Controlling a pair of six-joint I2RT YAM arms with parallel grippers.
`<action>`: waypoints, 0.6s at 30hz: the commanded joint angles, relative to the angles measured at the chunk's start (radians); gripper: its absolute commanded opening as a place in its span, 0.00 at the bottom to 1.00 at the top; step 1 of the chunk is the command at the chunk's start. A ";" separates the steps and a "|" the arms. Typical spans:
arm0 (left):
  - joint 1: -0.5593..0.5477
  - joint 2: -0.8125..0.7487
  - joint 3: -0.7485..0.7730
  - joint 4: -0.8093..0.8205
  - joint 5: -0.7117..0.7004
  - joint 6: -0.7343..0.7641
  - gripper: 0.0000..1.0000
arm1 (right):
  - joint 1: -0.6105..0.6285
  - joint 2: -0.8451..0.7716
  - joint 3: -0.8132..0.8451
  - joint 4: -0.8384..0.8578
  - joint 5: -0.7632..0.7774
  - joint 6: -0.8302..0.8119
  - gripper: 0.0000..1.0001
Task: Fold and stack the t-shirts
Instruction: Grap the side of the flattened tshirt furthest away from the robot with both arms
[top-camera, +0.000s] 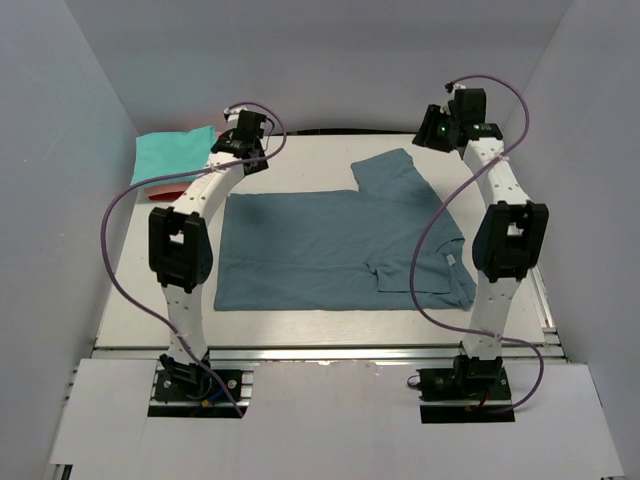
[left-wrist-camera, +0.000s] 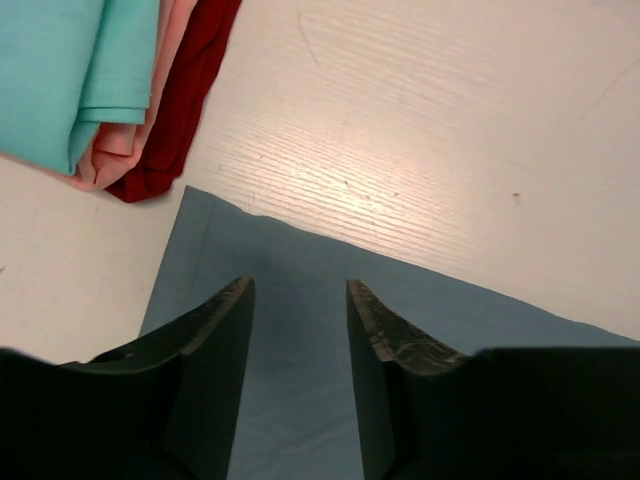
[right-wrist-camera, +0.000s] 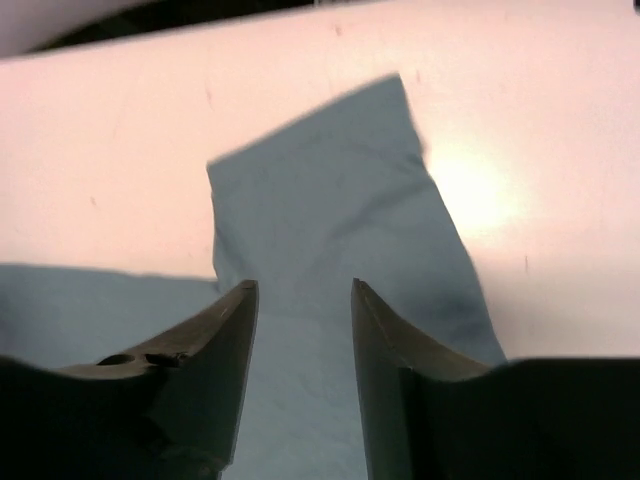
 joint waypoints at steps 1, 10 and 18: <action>0.040 0.034 0.054 -0.008 0.076 0.042 0.55 | 0.006 0.103 0.159 0.032 -0.052 -0.044 0.60; 0.091 0.077 -0.021 0.045 0.112 0.071 0.57 | 0.004 0.366 0.343 0.135 -0.078 -0.040 0.74; 0.117 0.128 -0.033 0.058 0.077 0.091 0.54 | 0.003 0.478 0.392 0.245 -0.046 0.004 0.75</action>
